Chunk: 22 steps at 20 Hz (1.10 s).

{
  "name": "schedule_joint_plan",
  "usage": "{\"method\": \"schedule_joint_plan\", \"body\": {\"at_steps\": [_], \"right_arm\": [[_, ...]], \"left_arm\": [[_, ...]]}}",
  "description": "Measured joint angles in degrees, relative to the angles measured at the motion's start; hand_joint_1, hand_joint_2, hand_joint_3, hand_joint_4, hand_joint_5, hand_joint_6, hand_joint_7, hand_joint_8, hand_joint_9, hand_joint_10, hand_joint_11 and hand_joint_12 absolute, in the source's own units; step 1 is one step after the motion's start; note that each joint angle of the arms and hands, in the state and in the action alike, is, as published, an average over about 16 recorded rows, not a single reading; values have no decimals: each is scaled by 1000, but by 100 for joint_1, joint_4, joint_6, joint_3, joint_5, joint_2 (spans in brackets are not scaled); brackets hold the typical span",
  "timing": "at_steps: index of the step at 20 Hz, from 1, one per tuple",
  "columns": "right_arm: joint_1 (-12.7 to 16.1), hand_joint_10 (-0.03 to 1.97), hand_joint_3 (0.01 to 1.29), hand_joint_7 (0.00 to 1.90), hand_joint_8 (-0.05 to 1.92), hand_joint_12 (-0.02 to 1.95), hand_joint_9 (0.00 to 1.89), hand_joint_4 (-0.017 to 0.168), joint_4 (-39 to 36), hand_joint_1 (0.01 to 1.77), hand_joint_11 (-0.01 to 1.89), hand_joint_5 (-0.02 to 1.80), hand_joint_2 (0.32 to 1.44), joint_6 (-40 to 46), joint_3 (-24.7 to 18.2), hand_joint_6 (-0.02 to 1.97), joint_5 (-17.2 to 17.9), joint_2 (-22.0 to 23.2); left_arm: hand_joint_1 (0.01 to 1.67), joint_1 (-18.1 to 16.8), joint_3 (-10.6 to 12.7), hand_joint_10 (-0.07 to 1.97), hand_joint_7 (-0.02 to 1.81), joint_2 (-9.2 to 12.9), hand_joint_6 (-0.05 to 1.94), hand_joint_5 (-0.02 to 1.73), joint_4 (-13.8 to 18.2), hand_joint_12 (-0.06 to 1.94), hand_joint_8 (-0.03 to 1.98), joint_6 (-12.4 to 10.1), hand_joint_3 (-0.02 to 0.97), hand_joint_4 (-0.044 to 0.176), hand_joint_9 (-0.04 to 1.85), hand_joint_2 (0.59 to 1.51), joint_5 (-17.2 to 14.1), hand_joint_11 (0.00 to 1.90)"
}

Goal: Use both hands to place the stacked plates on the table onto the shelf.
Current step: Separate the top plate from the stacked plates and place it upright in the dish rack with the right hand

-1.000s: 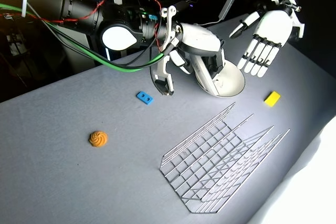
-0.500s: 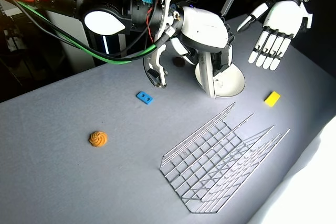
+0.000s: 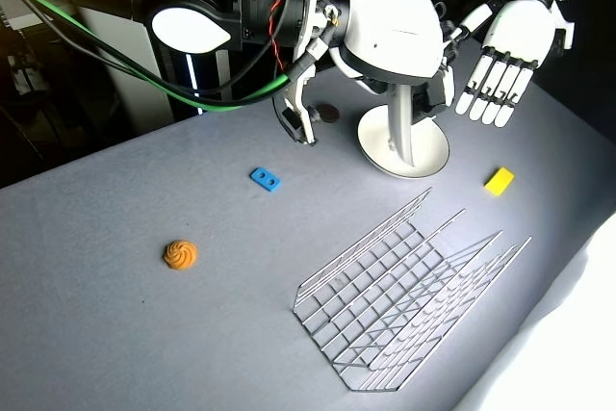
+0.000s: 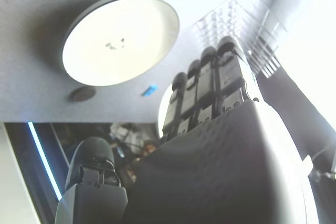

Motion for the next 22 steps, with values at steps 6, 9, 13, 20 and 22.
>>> {"method": "schedule_joint_plan", "body": {"at_steps": [6, 9, 13, 20, 22], "right_arm": [[153, 23, 19, 1023, 837, 1074, 1240, 0, -153, 1216, 892, 966, 982, 733, 317, 1009, 24, 24], [230, 23, 19, 1026, 831, 1076, 1245, -2, -334, 1216, 890, 968, 982, 1139, 483, 1005, -31, 42], [312, 24, 19, 1017, 848, 1085, 1243, -4, -634, 1216, 879, 960, 982, 1721, 700, 1021, -150, 57], [452, 24, 20, 1023, 840, 1086, 1246, -5, -1061, 1217, 891, 957, 981, 2630, 1097, 1010, -346, 98], [483, 23, 19, 1023, 840, 1090, 1246, -5, -1148, 1217, 893, 957, 981, 2851, 1208, 1004, -395, 110]], "left_arm": [[16, 0, -6, 8, 32, 5, 13, 32, 0, -9, 1, 9, 22, 3, 23, 1166, 4, 14], [16, 0, -6, 8, 34, 5, 13, 35, -1, -9, 1, 14, 22, 3, 23, 1166, 4, 14], [16, -3, -6, 7, 33, 5, 13, 33, -1, -9, 1, 18, 23, 3, 21, 1166, 5, 15], [16, -40, -6, 7, 28, 4, 13, 28, 2, -8, 2, 19, 22, 3, 17, 1166, 7, 15], [16, -60, -6, 7, 26, 2, 13, 27, 13, -8, 1, 19, 22, 3, 17, 1166, 8, 15]]}}
